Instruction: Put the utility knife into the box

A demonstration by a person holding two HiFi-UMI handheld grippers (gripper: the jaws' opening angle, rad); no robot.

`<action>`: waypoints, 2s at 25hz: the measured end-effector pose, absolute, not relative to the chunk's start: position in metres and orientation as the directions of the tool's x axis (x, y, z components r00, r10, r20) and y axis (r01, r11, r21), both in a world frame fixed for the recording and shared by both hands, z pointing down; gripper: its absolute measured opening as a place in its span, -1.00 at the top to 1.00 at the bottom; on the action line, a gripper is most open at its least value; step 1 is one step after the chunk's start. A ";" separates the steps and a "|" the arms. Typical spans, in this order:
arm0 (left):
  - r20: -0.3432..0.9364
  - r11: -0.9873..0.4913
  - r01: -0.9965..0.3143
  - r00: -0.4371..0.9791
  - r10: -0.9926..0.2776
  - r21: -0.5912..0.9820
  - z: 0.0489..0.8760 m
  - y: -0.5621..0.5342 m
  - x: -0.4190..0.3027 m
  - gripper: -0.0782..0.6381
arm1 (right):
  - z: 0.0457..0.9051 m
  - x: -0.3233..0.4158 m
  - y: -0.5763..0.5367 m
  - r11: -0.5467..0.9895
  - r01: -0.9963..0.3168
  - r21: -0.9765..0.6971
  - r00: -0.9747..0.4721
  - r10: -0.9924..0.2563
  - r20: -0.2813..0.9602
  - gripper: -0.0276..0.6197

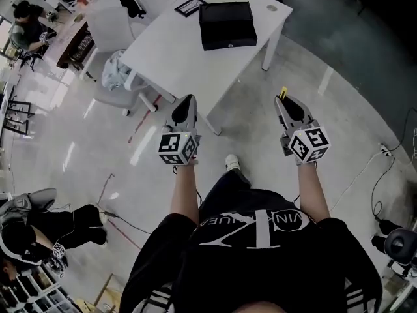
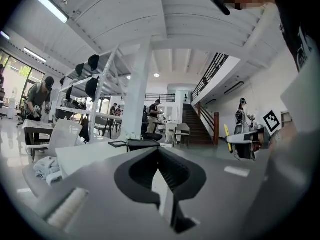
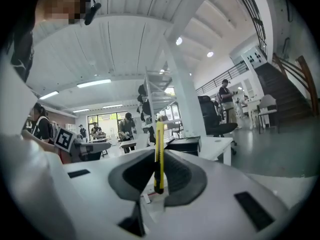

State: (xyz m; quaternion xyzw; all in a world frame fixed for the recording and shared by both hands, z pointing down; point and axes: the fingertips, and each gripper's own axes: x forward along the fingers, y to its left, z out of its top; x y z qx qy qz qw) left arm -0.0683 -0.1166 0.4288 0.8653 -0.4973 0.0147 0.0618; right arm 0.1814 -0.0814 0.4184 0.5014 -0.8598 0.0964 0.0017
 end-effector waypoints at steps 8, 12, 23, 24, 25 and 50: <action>0.057 -0.532 -0.842 0.537 -0.841 0.089 0.429 -0.198 -0.071 0.76 | 0.421 0.171 -0.161 0.473 -0.867 -0.156 -0.491 -0.864 0.110 0.72; 0.046 -0.539 -0.837 0.544 -0.838 0.097 0.430 -0.224 -0.073 0.76 | 0.422 0.163 -0.189 0.477 -0.865 -0.156 -0.495 -0.860 0.119 0.72; 0.081 -0.528 -0.840 0.539 -0.838 0.128 0.451 -0.242 -0.083 0.76 | 0.433 0.144 -0.226 0.506 -0.840 -0.195 -0.532 -0.837 0.124 0.72; 0.084 -0.522 -0.843 0.534 -0.841 0.129 0.452 -0.243 -0.085 0.76 | 0.433 0.141 -0.230 0.513 -0.836 -0.193 -0.539 -0.833 0.123 0.72; 0.084 -0.518 -0.846 0.530 -0.844 0.130 0.453 -0.245 -0.087 0.76 | 0.433 0.139 -0.234 0.520 -0.832 -0.191 -0.546 -0.829 0.120 0.72; 0.043 -0.463 -0.877 0.471 -0.881 0.124 0.440 -0.384 -0.089 0.76 | 0.438 0.092 -0.411 0.705 -0.709 -0.012 -0.687 -0.687 0.237 0.72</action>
